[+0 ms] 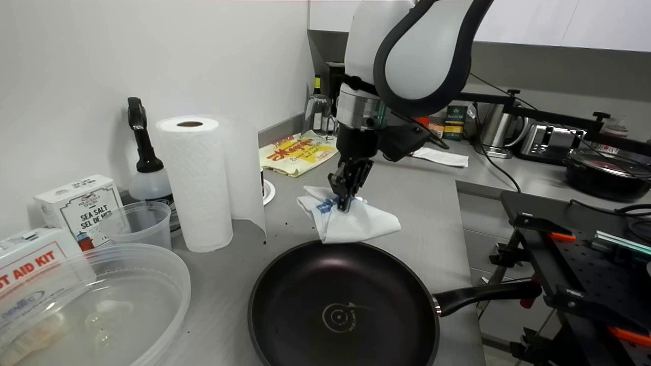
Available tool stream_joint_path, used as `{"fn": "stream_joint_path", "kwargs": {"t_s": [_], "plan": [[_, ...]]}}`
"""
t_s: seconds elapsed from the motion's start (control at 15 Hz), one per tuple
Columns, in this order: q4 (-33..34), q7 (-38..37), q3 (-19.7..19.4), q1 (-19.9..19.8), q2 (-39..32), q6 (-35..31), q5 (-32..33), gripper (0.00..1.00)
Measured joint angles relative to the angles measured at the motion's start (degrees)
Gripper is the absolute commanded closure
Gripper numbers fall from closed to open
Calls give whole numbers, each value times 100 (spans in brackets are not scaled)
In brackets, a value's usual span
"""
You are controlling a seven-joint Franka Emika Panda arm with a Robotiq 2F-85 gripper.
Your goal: Wipe the pan with the dish cloth
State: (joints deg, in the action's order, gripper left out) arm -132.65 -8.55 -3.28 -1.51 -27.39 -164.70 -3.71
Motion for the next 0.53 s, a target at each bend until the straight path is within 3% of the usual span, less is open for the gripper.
{"fn": "stream_joint_path", "kwargs": {"t_s": [0.27, 0.53], "plan": [[-84, 0, 273, -100, -22, 11, -147, 97], [-66, -36, 302, -102, -204, -6, -192, 97]]}}
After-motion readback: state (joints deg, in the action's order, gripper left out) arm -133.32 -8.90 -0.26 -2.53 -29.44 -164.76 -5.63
